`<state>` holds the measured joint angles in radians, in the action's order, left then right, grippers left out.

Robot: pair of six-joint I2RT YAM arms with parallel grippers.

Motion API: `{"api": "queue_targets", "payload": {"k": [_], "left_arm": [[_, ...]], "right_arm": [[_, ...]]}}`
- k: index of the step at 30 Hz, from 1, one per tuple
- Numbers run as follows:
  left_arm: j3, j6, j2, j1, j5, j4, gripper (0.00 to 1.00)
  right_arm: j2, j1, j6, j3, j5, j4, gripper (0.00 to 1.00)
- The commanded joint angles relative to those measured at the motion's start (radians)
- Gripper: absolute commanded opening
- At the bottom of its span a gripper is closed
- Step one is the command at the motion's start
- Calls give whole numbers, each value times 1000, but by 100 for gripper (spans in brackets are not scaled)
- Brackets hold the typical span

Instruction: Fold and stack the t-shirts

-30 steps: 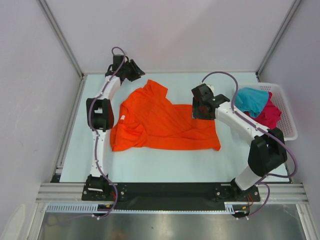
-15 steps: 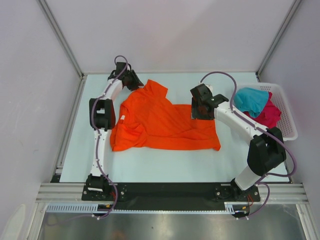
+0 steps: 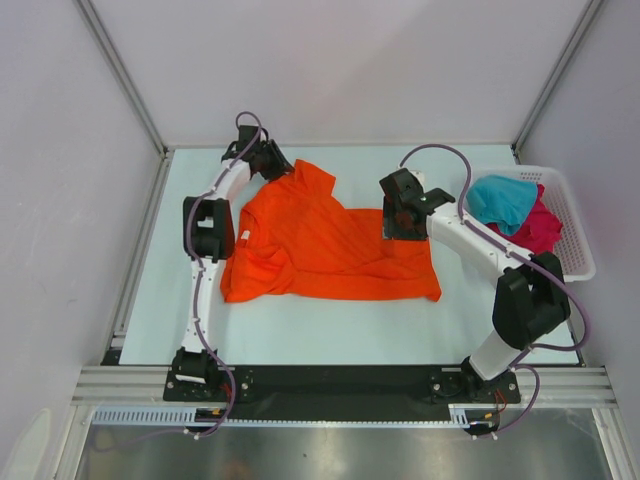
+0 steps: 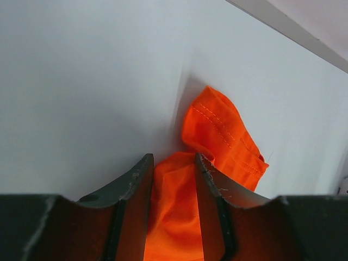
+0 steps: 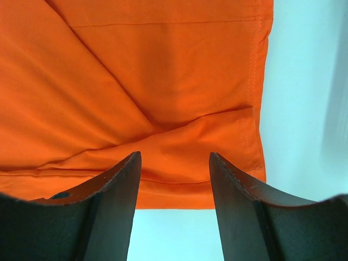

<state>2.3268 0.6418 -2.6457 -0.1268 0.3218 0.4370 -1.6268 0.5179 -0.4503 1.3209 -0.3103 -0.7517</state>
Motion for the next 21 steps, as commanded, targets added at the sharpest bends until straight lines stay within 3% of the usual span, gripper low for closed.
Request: {"api": "queue_targets", "payload": {"k": [1,8,10,11,21], "left_arm": [[17,30,-11,-17,42,-40,41],[-20,29,7,-27,43,-72,38],[-20,29,0,-28,57,-75,24],[-20,29,-2,-27,65,-76,2],[-73,-10,69,-30,23,-57,0]], "right_arm": [[-7,4,12,47,-23,-15,58],[-16,4,10,52,-26,-15,57],[-21,4,10,52,-26,-14,57],[-24,4,9,52,-24,-12,57],[-24,7,1,41,-16,-6,57]]}}
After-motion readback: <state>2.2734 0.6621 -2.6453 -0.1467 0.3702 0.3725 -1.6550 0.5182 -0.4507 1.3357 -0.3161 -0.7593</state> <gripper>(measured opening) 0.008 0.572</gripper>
